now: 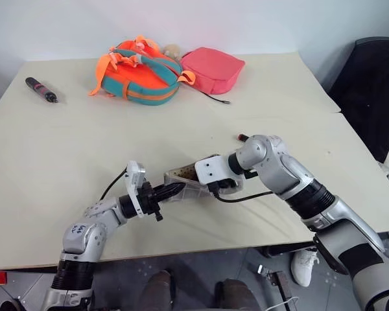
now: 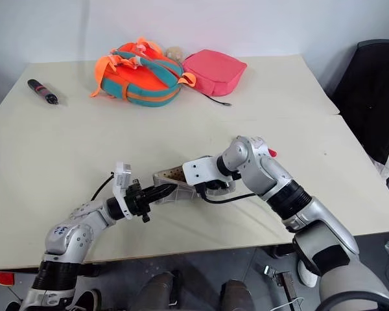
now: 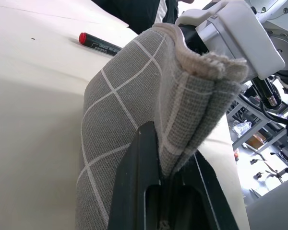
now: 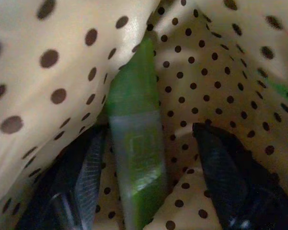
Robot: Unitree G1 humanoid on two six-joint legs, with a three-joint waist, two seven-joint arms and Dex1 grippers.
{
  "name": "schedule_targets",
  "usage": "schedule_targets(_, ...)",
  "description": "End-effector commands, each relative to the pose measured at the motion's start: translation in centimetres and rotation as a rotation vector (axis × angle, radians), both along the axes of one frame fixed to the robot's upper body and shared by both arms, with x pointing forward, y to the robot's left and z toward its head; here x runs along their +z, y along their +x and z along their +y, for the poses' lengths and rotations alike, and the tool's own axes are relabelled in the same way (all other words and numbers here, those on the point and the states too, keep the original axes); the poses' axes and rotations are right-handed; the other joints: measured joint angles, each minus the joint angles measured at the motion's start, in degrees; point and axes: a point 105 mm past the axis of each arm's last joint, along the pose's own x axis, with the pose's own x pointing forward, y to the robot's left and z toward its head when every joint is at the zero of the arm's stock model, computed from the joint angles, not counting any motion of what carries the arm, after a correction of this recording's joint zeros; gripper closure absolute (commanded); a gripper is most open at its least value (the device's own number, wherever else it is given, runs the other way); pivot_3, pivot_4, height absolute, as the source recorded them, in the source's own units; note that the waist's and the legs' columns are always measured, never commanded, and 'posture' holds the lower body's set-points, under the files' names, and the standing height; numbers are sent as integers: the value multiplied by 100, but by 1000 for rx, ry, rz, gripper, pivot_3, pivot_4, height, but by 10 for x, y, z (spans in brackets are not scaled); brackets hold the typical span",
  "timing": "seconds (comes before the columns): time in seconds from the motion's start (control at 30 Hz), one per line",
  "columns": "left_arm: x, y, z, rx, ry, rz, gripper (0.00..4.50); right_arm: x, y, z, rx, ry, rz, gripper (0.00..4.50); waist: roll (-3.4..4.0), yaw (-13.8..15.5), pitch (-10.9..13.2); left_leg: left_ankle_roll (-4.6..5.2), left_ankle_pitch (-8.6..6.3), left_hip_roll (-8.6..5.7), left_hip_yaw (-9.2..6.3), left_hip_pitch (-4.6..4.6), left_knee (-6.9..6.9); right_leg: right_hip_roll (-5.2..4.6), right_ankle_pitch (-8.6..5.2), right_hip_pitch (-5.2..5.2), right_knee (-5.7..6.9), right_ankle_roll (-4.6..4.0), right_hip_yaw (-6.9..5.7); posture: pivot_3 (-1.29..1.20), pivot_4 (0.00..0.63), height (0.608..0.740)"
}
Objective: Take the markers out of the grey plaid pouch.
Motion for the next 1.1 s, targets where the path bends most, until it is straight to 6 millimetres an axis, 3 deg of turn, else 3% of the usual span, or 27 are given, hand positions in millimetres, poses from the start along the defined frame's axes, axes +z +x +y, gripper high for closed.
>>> schedule_targets(0.03, -2, -2, 0, 9, 13, -2, 4500, -14, -2, -8, -25, -29, 41, 2678, 0, -5, 0, 0, 0, 0, 0, 0, 0, 0, 0, 0, 0, 0, 0, 0, 150, 740)
schedule_targets(0.1, -2, -2, 0, 9, 14, -2, 4500, -12, -2, -9, -23, -23, 32, 3373, 0, -7, 0, -7, -4, 1, 0, 0, 0, 1, 0, 0, 0, 0, 0, 0, 150, 740)
schedule_targets(0.13, -2, -2, 0, 9, 15, -3, 4500, -9, -3, -11, -22, -20, 28, 3447, 0, -7, 0, -8, -5, 1, 0, 0, 0, 1, 0, -1, 1, 0, 0, 0, 150, 740)
schedule_targets(0.27, -1, -2, 0, 14, 46, -34, 4500, 17, -10, -9, -12, 94, 25, 3446, 0, 14, 1, -4, -2, 0, -1, -6, 0, -1, 0, -5, -2, 0, 0, 0, 150, 740)
schedule_targets(0.43, 9, 1, -3, 23, 113, -139, 4500, 55, -13, 0, -27, 361, 40, 3446, 2, 7, 2, 2, 0, 0, -1, -16, -2, 0, 0, -9, -12, 0, -3, 0, 150, 740)
schedule_targets(0.7, 21, 4, -15, 10, 193, -288, 4500, 63, -13, -22, -79, 365, 45, 3446, 3, 13, 2, 15, 2, -2, 1, -25, -12, -1, 1, -12, -37, 1, -5, 0, 150, 740)
schedule_targets(0.83, 23, 15, -10, 82, 243, -359, 4500, 65, -16, -25, -73, 355, 36, 3446, 3, 14, 2, 17, 4, -2, 1, -25, -22, 1, 1, -13, -43, 1, -6, 0, 150, 740)
schedule_targets(1.0, 27, 28, 4, 168, 290, -427, 4500, 88, -18, -28, -70, 437, 34, 3446, 3, 10, 2, 19, 5, -2, 1, -25, -21, 2, 1, -12, -44, 2, -7, 0, 150, 740)
schedule_targets(1.1, 33, 30, 6, 180, 282, -452, 4500, 89, -15, -34, -88, 454, 28, 3446, 3, 15, 2, 19, 4, -2, 2, -25, -21, 1, 2, -12, -43, 3, -7, 0, 150, 740)
